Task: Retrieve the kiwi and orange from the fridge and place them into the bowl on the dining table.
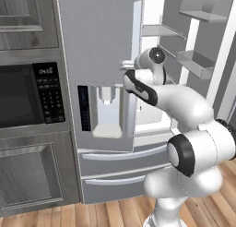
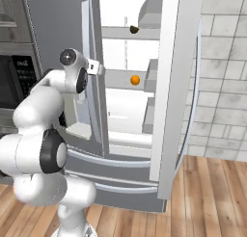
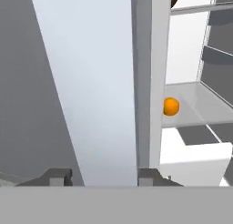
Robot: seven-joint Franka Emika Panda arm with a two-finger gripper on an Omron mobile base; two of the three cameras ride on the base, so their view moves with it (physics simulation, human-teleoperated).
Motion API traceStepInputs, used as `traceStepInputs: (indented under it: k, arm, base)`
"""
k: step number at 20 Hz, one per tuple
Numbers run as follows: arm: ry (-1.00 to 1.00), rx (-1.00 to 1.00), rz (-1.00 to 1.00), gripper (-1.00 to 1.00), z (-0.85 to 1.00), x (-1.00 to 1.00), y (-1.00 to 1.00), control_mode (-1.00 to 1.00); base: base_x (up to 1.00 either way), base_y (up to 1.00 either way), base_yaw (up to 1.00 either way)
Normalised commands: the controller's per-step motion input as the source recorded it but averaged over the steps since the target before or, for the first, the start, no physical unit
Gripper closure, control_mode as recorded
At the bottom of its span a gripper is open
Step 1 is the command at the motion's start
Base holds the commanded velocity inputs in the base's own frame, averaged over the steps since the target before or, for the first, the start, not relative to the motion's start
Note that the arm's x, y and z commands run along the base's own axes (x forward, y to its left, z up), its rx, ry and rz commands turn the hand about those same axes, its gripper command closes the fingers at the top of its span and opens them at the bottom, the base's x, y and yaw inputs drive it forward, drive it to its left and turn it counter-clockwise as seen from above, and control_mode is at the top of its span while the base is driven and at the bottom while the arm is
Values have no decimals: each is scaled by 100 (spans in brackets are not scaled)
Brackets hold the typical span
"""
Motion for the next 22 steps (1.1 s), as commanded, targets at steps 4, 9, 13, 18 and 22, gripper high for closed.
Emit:
traceStepInputs:
  k: [4,9,13,18,22]
  arm:
    - [-3,0,0,100,0,-100,40,-100]
    - [0,0,0,100,5,-100,48,-100]
    - [14,0,0,100,26,-89,45,-100]
    - [13,-1,0,100,23,-87,60,-100]
    - [13,-1,0,-100,33,-79,39,-100]
  base:
    - [0,0,0]
    - [0,0,0]
    - [0,0,0]
    - [0,0,0]
    - [0,0,0]
